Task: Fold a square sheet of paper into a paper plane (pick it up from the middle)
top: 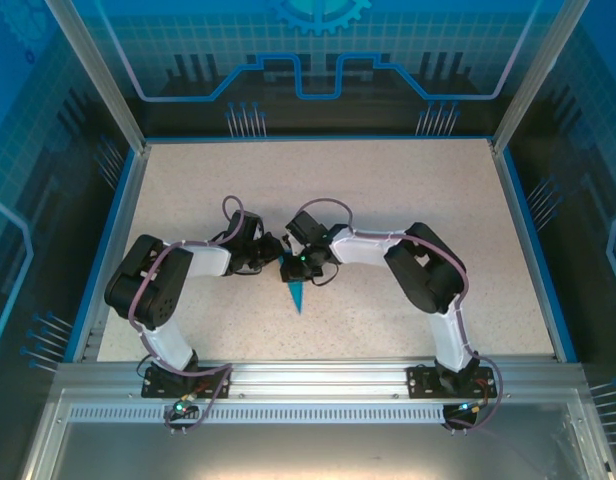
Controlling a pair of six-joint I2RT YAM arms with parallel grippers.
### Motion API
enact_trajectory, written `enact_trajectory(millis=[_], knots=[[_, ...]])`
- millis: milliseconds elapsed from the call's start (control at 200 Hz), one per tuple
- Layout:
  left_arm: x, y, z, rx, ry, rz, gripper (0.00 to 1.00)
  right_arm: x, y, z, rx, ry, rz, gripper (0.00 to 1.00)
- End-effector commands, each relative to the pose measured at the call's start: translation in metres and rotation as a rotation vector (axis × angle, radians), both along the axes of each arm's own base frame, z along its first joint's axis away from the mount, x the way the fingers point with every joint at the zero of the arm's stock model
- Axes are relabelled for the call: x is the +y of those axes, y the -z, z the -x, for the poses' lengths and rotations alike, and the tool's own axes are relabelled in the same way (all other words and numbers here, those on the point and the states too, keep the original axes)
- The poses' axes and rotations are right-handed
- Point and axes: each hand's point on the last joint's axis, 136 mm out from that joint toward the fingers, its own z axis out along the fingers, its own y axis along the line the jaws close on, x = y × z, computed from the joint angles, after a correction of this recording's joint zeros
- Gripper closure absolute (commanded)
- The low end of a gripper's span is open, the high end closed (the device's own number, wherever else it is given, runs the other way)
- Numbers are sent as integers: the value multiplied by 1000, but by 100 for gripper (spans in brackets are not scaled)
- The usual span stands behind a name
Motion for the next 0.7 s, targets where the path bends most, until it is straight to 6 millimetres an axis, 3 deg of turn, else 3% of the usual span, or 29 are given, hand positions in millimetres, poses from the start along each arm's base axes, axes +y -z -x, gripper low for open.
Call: enact_trajectory(millis=[0,255,695], knots=[[18,35,23,121,-25,-110,85,-25,15,46,151,-57,57,91],[20,37,23,126,-24,-123,85,-36,6,64,165,-97,55,91],[19,36,21,128,-22,-122,85,-46,9,98,198,-203,68,90]])
